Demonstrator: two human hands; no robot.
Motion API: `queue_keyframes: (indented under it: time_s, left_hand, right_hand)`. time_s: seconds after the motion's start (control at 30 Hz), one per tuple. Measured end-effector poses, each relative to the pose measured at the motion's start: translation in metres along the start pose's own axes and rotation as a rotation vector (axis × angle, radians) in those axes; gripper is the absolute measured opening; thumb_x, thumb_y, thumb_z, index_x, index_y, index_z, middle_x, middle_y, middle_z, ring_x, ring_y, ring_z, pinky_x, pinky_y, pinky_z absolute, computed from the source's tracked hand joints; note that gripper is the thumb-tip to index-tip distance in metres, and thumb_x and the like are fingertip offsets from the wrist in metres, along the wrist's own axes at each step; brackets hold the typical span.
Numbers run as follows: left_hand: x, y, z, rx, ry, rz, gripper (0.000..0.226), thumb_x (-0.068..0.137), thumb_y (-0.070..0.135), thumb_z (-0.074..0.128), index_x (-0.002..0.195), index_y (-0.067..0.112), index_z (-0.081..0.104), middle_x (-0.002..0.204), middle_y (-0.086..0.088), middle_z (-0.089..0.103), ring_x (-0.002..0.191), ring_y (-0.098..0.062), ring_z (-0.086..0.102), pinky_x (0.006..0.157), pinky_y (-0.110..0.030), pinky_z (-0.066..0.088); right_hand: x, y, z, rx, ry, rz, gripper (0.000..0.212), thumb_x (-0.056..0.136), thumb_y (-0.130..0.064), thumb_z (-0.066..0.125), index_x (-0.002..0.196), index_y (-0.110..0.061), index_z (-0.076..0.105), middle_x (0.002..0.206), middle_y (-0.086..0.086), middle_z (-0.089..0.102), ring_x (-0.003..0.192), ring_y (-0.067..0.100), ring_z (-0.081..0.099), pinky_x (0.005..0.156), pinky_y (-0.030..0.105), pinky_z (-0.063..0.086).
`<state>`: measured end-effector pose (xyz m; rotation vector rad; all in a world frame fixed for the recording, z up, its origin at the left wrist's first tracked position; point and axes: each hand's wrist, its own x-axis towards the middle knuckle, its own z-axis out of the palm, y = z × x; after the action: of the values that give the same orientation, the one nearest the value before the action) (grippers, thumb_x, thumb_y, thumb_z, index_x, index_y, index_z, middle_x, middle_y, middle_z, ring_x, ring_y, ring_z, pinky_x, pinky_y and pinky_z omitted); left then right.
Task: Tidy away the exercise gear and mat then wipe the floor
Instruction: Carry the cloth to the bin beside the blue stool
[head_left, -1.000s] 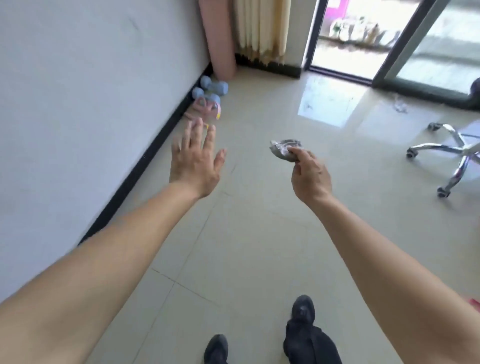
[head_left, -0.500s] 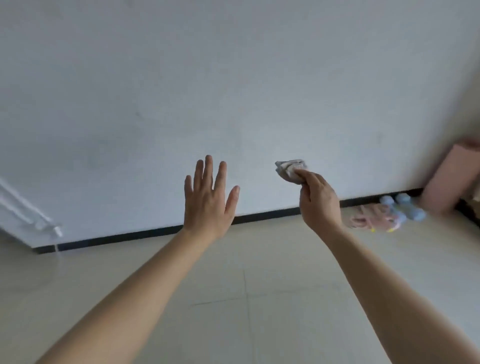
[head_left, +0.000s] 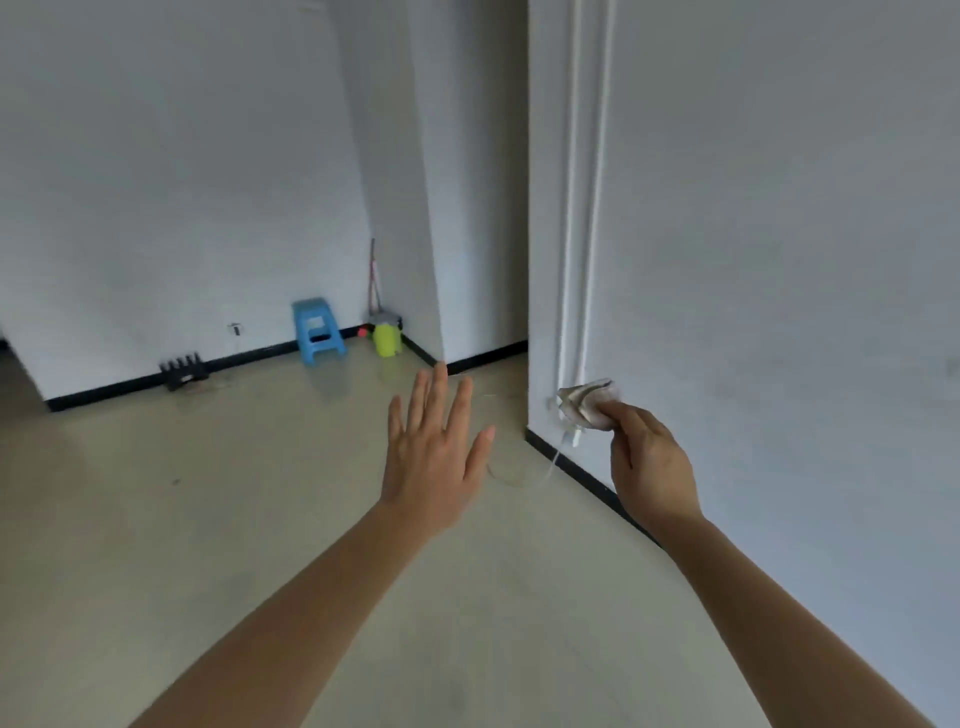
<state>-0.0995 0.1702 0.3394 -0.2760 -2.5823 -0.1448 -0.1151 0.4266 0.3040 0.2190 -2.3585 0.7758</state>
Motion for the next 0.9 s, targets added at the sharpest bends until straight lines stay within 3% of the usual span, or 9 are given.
queue_keyframes:
  time_s: [0.2, 0.33, 0.63, 0.9]
  left_hand:
    - [0.021, -0.205, -0.013, 0.134, -0.016, -0.268, 0.068, 0.098, 0.056, 0.001, 0.157, 0.021, -0.001, 0.164, -0.007, -0.012, 0.151, -0.024, -0.013, 0.122, -0.052, 0.003]
    - [0.053, -0.292, 0.001, 0.187, 0.037, -0.328, 0.069, 0.099, 0.055, 0.005, 0.157, 0.020, 0.006, 0.165, -0.008, -0.004, 0.152, -0.025, -0.006, 0.122, -0.051, 0.005]
    - [0.191, -0.442, 0.124, 0.191, 0.004, -0.371, 0.071, 0.097, 0.057, 0.002, 0.157, 0.021, 0.002, 0.165, -0.006, -0.009, 0.152, -0.023, -0.011, 0.122, -0.050, 0.003]
    - [0.373, -0.585, 0.187, 0.211, 0.034, -0.385, 0.070, 0.098, 0.057, 0.007, 0.157, 0.020, 0.010, 0.165, -0.006, -0.003, 0.152, -0.022, -0.004, 0.122, -0.049, 0.007]
  right_hand:
    - [0.094, -0.132, 0.183, 0.135, -0.125, -0.168, 0.041, 0.094, -0.003, 0.048, 0.129, -0.020, 0.060, 0.119, 0.007, 0.065, 0.100, 0.031, 0.062, 0.071, 0.036, 0.051]
    - [0.152, -0.180, 0.263, 0.165, -0.152, -0.317, 0.043, 0.092, -0.002, 0.051, 0.131, -0.018, 0.060, 0.128, 0.004, 0.063, 0.108, 0.029, 0.060, 0.076, 0.037, 0.053]
    - [0.288, -0.180, 0.467, 0.174, -0.148, -0.354, 0.045, 0.086, 0.003, 0.060, 0.126, -0.017, 0.066, 0.127, 0.004, 0.067, 0.109, 0.028, 0.064, 0.084, 0.037, 0.055]
    - [0.491, -0.203, 0.638, 0.240, -0.197, -0.267, 0.043, 0.094, -0.004, 0.049, 0.132, -0.020, 0.061, 0.132, 0.000, 0.062, 0.115, 0.024, 0.059, 0.087, 0.035, 0.051]
